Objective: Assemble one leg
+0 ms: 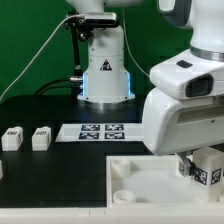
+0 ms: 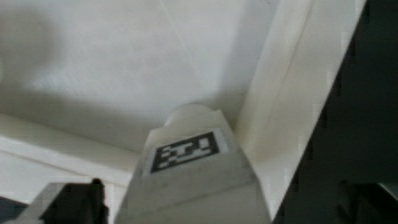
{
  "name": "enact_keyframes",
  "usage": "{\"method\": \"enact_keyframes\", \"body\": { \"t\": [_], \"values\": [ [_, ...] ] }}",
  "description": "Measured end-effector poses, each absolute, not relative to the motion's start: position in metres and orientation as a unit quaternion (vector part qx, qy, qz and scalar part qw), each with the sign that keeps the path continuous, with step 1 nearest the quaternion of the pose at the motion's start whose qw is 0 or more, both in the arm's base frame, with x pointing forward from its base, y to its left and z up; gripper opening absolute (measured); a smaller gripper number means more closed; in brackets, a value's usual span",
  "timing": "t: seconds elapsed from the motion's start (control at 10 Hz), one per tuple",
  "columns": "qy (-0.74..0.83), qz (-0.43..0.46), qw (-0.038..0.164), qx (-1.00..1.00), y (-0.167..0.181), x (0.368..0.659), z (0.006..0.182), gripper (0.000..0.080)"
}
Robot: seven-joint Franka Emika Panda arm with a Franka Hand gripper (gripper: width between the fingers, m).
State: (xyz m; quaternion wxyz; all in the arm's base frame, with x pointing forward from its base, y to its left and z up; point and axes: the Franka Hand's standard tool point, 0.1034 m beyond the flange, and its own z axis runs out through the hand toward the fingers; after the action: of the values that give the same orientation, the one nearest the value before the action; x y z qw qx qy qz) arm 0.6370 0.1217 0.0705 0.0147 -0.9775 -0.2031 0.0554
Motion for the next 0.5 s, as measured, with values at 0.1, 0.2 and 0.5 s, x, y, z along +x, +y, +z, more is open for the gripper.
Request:
{"method": "enact_keyframes", "body": {
  "t": [0.1, 0.2, 0.5],
  "values": [
    [-0.259, 0.054, 0.018, -0.964, 0.119, 0.6375, 0.0705, 0.0649],
    [-0.273, 0.054, 0.018, -0.96, 0.1176, 0.6376, 0.0702, 0.0649],
    [-0.272, 0.055, 0.018, -0.961, 0.1172, 0.6374, 0.0699, 0.0539]
  ]
}}
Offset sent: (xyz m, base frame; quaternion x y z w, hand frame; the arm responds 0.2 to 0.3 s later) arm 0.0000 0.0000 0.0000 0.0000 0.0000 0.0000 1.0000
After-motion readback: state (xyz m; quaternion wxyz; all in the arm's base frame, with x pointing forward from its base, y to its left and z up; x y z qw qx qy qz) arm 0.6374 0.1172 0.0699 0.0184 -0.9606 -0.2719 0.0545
